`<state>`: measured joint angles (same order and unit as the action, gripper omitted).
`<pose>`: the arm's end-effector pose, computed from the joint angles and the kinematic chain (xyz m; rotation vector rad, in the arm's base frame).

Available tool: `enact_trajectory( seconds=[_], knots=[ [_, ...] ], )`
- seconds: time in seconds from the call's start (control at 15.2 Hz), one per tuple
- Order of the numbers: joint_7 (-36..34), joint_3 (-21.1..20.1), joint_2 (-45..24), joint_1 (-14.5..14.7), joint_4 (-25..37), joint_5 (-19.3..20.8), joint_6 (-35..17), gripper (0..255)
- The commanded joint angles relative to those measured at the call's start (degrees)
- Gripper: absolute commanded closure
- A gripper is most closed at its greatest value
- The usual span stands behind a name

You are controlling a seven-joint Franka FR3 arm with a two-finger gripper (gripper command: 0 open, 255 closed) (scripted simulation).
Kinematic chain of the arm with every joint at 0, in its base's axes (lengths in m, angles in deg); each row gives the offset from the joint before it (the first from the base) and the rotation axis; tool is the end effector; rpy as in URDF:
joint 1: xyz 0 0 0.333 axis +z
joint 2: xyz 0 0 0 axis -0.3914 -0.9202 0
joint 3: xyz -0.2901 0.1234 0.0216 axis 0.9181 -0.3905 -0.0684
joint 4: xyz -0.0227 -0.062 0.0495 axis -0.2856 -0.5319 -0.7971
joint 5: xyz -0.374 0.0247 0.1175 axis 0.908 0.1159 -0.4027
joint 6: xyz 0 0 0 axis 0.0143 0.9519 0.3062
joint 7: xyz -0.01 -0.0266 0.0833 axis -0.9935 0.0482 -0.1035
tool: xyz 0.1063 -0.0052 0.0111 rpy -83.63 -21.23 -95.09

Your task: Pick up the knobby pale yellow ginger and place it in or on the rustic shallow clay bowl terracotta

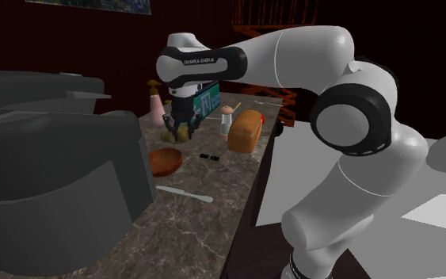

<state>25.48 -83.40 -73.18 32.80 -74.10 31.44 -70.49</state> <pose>0.3634 0.3550 0.5821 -3.0453 -0.3411 -0.0384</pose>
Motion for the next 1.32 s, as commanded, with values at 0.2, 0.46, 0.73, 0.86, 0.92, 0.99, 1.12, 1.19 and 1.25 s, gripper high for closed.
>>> enact_trajectory(
  seconds=[0.2,0.46,0.73,0.86,0.92,0.99,1.12,1.19,1.25],
  knots=[
    [-8.6,-5.3,-8.7,1.8,8.7,4.6,0.4,255],
    [-8.3,-5.3,-8.4,1.9,5.4,4.3,-2.7,255],
    [-8.2,-5.4,-8.4,2.0,2.3,4.3,-5.8,255],
    [-8.1,-5.4,-8.5,2.0,0.9,4.3,-7.3,255],
    [-8.1,-5.5,-8.5,2.1,0.1,4.3,-8.0,255],
    [-8.1,-5.5,-8.6,2.1,-0.6,4.3,-8.8,255],
    [-8.1,-5.6,-8.8,2.1,-1.9,4.4,-10.3,255],
    [-8.2,-5.6,-8.9,2.1,-2.4,4.4,-11.0,255],
    [-8.2,-5.6,-8.9,2.1,-2.4,4.4,-11.0,255]
  ],
)
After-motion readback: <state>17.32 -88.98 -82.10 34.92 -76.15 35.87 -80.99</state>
